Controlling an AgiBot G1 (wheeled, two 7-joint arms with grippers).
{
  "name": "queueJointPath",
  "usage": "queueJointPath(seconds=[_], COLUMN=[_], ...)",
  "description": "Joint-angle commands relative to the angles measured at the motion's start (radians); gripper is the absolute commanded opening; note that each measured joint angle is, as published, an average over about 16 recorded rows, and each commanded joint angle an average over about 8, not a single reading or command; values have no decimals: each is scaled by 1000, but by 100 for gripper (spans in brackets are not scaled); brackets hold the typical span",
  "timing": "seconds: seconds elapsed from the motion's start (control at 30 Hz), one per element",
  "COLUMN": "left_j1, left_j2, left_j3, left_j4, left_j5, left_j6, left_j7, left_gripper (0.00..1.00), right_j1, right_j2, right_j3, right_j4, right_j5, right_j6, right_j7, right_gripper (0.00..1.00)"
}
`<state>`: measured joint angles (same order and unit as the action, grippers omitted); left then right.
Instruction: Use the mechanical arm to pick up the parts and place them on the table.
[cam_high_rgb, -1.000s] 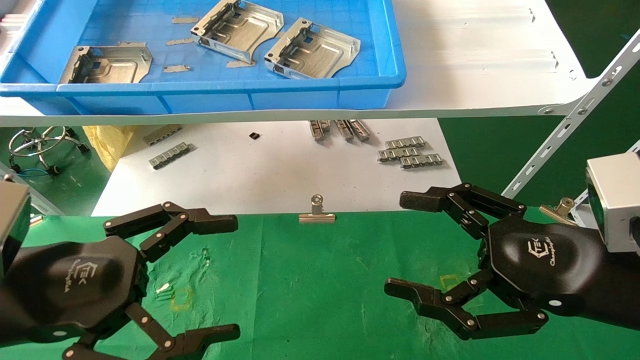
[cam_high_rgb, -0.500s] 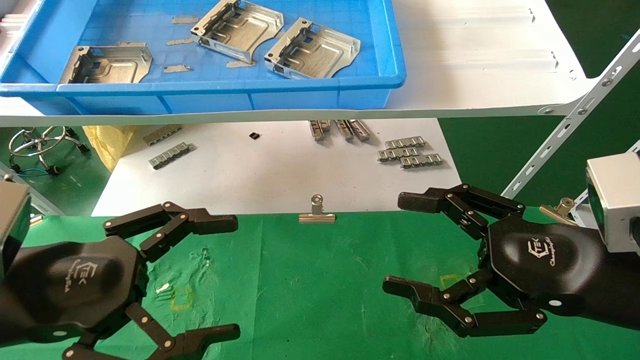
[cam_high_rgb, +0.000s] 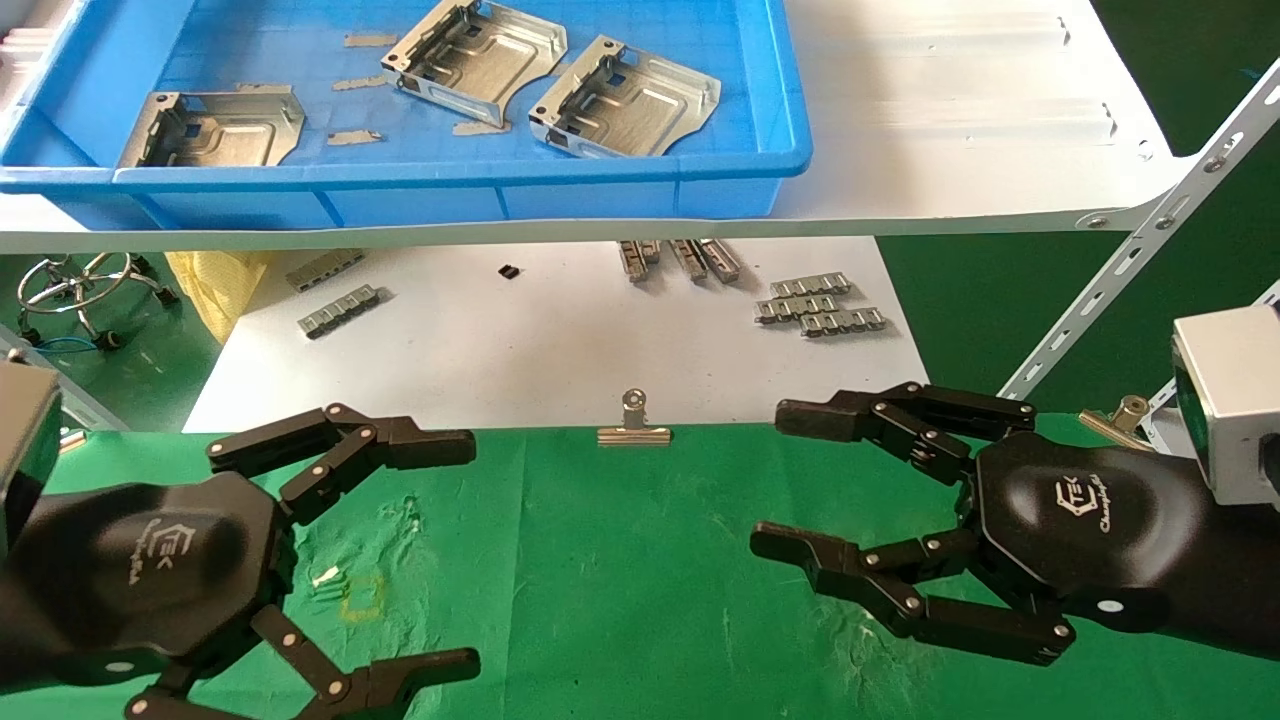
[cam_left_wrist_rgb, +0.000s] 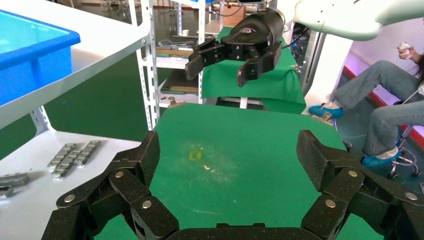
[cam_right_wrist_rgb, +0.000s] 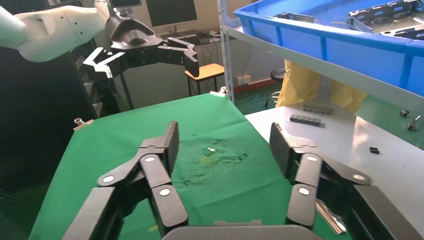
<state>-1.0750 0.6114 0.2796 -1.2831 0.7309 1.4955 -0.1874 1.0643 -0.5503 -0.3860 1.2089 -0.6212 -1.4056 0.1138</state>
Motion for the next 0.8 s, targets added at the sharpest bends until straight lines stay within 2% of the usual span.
queueJointPath(seconds=[0.03,0.57,0.7,0.8], left_j1=[0,-13,-72,-161], left_j2=[0,2,20,56], left_j3=[0,0,7,18], left_j4=[0,-1,10,46], left_j5=[0,8,41,84], left_j6=[0,-6,-37,-81], left_j7=[0,0,-15,-37], left_gripper=[100,100,100,100], right_j1=[0,0,0,0], right_j2=[0,0,0,0], right_j3=[0,0,0,0], right_j4=[0,0,0,0], right_j5=[0,0,0,0], right_j6=[0,0,0,0], right_j7=[0,0,0,0], right_gripper=[0,0,0,0])
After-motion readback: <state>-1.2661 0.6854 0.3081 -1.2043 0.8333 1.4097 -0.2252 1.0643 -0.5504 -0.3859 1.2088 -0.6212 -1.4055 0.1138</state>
